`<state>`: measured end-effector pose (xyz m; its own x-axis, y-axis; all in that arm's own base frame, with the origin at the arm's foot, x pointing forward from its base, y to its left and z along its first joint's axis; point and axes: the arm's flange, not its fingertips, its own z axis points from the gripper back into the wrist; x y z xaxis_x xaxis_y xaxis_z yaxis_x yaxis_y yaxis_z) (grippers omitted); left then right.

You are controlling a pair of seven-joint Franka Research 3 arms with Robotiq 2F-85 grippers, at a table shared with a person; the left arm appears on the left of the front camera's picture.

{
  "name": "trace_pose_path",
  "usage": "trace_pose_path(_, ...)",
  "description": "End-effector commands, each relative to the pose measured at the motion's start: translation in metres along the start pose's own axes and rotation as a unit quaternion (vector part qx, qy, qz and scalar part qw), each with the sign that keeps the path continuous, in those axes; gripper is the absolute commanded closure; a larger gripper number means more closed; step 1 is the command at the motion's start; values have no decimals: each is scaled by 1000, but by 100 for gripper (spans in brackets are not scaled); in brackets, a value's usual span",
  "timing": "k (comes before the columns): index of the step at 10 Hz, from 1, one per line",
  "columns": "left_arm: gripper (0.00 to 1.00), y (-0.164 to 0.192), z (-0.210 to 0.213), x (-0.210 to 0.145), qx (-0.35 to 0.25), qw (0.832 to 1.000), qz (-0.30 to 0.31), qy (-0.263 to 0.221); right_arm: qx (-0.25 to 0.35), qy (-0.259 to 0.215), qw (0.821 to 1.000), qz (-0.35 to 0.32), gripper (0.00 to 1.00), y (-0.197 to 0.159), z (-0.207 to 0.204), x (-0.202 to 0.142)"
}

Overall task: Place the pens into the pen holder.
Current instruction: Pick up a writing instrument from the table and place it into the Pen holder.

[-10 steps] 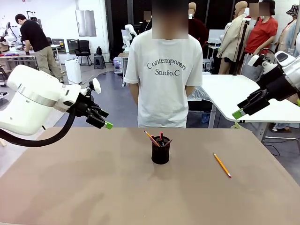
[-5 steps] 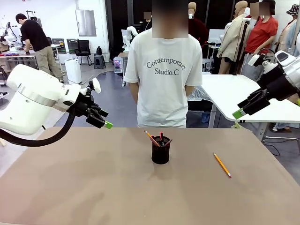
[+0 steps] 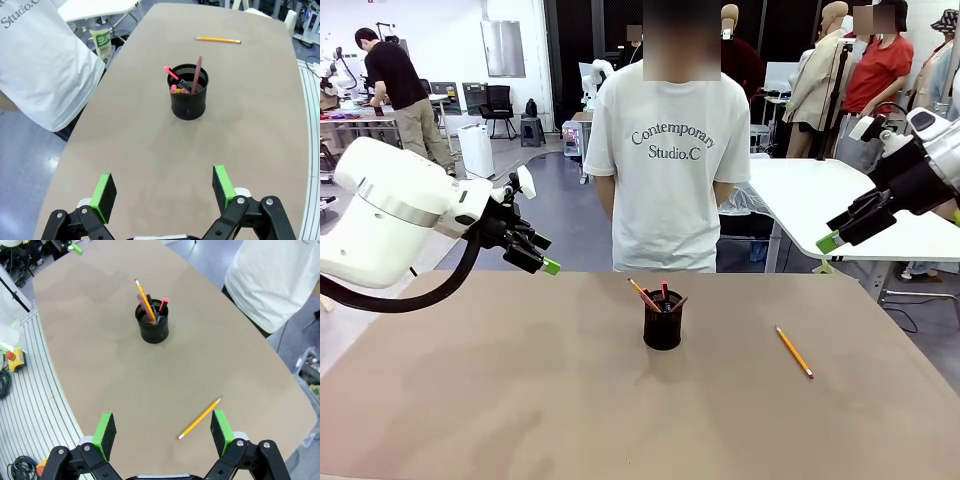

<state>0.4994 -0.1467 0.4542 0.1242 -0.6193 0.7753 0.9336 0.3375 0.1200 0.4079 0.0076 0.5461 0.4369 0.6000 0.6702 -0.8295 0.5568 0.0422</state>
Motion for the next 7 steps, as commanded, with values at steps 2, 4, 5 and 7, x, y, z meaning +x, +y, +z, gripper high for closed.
trace_pose_path(2,0,0,1,0,3,1000,3,2,4,-8,1000,3,0,-1,0,1)
trace_pose_path(4,0,0,1,0,3,1000,3,2,4,-8,1000,3,0,-1,0,1)
trace_pose_path(5,0,0,1,0,3,1000,3,2,4,-8,1000,3,0,-1,0,1)
trace_pose_path(7,0,0,1,0,3,1000,3,2,4,-8,1000,3,0,-1,0,1)
